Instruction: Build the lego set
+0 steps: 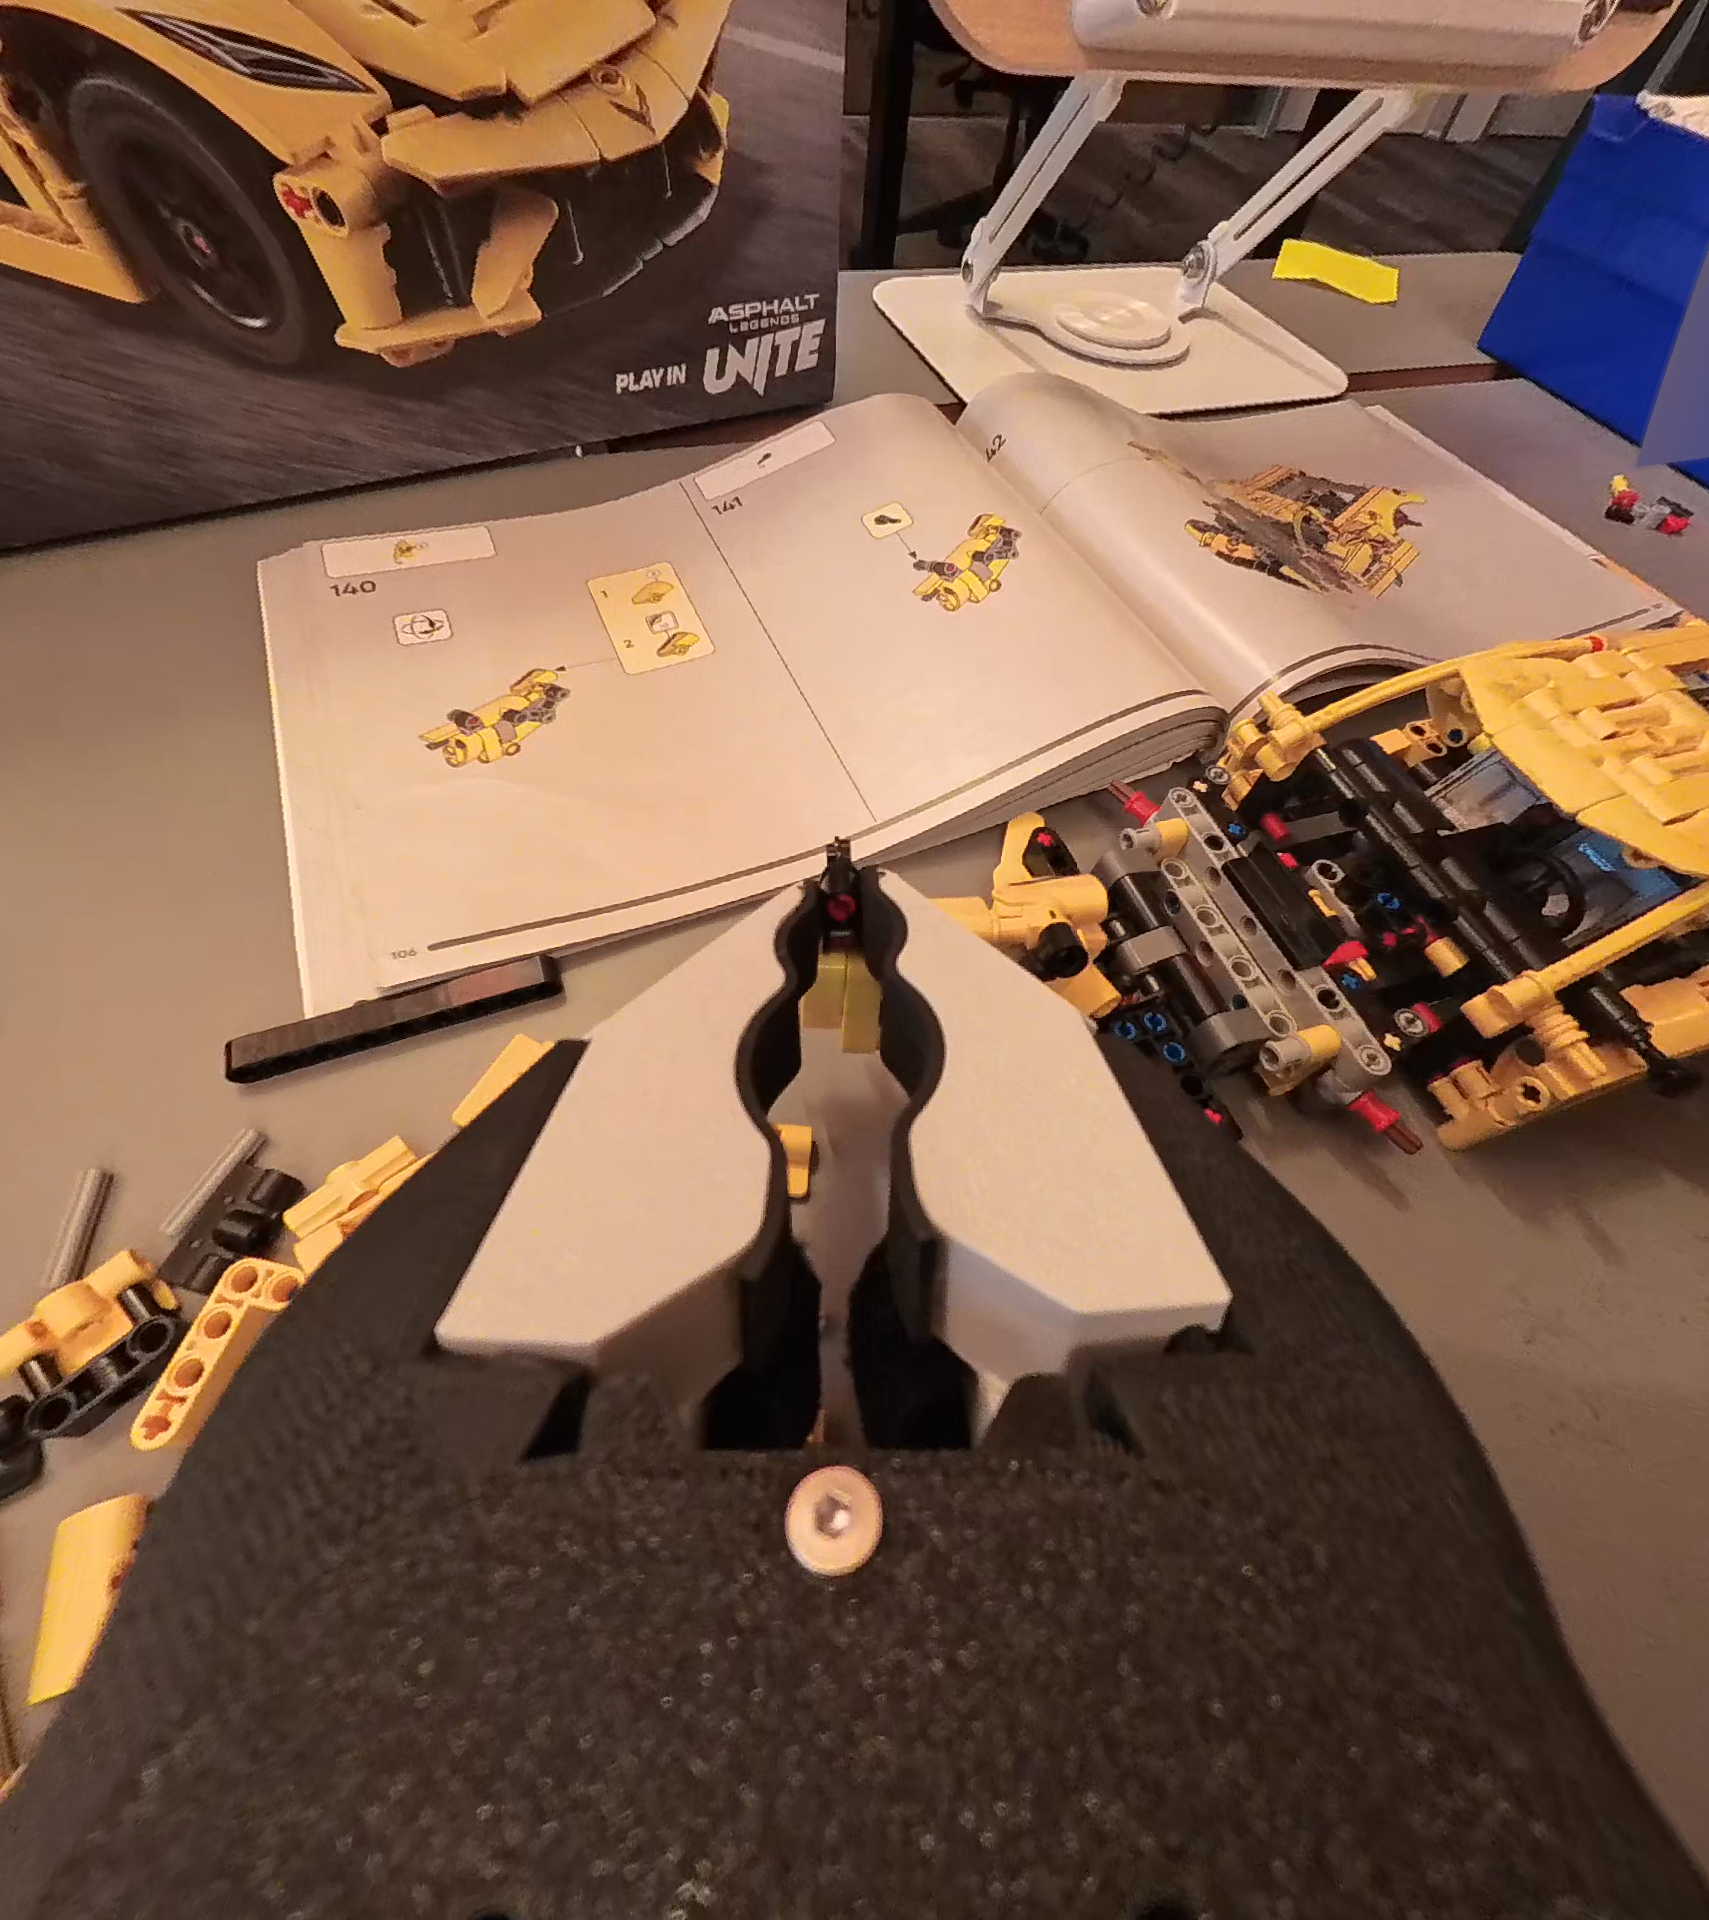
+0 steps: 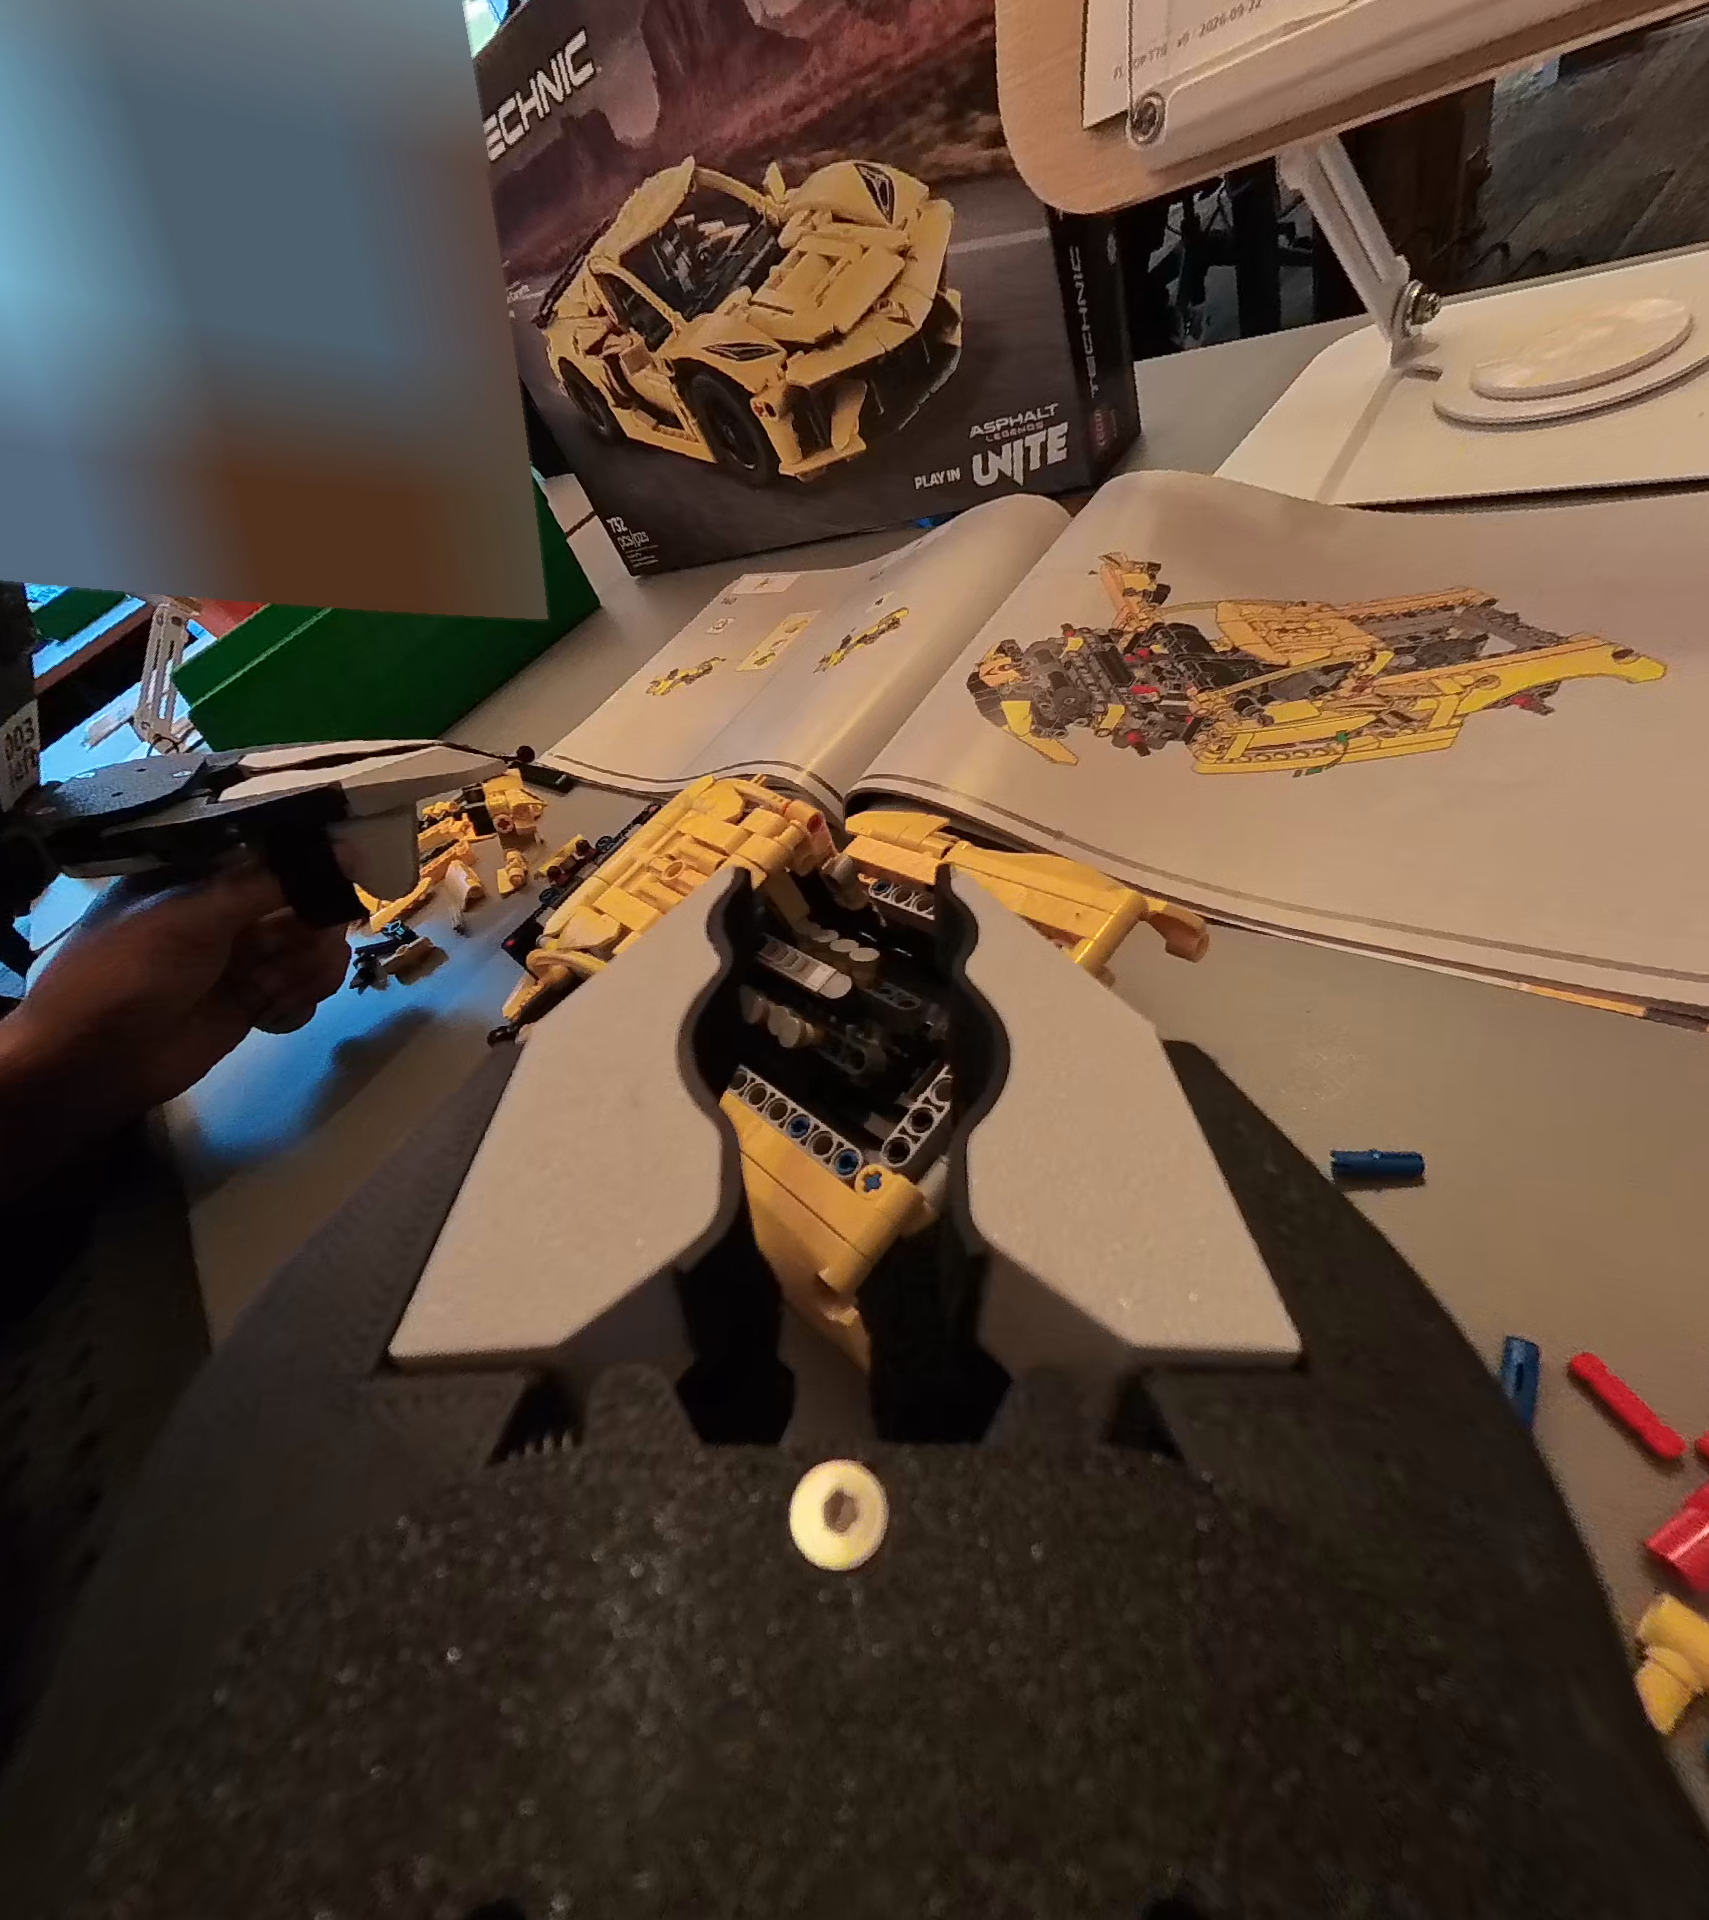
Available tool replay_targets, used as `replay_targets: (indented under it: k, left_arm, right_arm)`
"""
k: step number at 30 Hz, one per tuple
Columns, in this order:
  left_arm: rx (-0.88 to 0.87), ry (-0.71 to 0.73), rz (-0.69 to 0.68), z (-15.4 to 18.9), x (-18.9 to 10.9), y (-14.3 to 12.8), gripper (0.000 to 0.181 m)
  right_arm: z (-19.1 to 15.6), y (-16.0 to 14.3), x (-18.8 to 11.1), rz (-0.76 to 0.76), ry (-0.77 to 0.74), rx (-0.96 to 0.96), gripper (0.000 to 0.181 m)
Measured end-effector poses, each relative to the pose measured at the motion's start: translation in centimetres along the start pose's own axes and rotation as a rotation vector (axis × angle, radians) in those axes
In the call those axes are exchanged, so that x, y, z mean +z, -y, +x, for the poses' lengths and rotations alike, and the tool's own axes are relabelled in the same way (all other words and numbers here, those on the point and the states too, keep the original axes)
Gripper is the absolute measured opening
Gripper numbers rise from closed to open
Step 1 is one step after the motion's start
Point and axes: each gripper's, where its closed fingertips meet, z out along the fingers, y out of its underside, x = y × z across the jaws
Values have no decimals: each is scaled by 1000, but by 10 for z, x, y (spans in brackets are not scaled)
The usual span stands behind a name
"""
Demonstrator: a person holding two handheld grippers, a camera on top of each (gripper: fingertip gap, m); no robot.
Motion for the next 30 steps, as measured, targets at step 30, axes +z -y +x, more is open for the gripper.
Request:
replay_targets:
  k: [30]
  left_arm:
    - [578,-688,-102,174,-61,-65,7]
  right_arm:
    - [-21,-23,2,-85,18,-96,31]
